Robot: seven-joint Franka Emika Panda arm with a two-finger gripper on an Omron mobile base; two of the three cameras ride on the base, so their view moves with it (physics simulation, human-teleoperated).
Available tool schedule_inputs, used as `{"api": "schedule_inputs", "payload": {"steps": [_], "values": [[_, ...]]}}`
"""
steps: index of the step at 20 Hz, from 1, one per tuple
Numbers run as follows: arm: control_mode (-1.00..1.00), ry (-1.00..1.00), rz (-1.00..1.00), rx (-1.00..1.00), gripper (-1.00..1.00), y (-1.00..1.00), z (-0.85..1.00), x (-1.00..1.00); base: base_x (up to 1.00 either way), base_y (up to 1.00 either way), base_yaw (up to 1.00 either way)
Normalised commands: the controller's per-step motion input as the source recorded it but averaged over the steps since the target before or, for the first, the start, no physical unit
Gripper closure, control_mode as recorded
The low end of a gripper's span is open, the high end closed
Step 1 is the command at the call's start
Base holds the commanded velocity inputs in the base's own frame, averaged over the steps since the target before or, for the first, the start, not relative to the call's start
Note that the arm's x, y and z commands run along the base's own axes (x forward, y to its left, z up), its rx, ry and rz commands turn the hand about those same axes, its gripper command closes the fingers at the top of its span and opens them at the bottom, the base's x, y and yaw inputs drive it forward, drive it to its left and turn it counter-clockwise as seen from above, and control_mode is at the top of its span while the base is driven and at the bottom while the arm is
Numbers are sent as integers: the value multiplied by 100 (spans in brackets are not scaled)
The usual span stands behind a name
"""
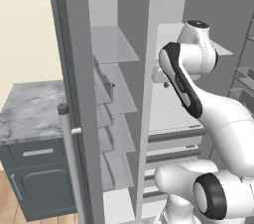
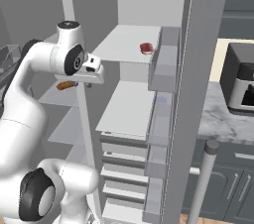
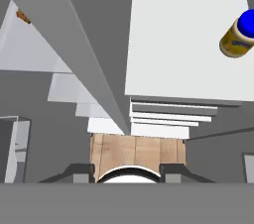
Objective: There's a steak in the fridge that needs to be moved to the freezer for freezing. Pick up the steak from the fridge, place it on any shelf in the freezer, and close the fridge and freezer doors when done.
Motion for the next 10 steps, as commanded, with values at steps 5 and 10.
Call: {"api": "schedule_inputs", "payload": {"steps": [5, 10], "values": [[-100, -1, 0, 0, -100, -6, 0, -25, 0, 0, 0], [-100, -11, 2, -3, -100, -5, 0, -66, 0, 0, 0]]}}
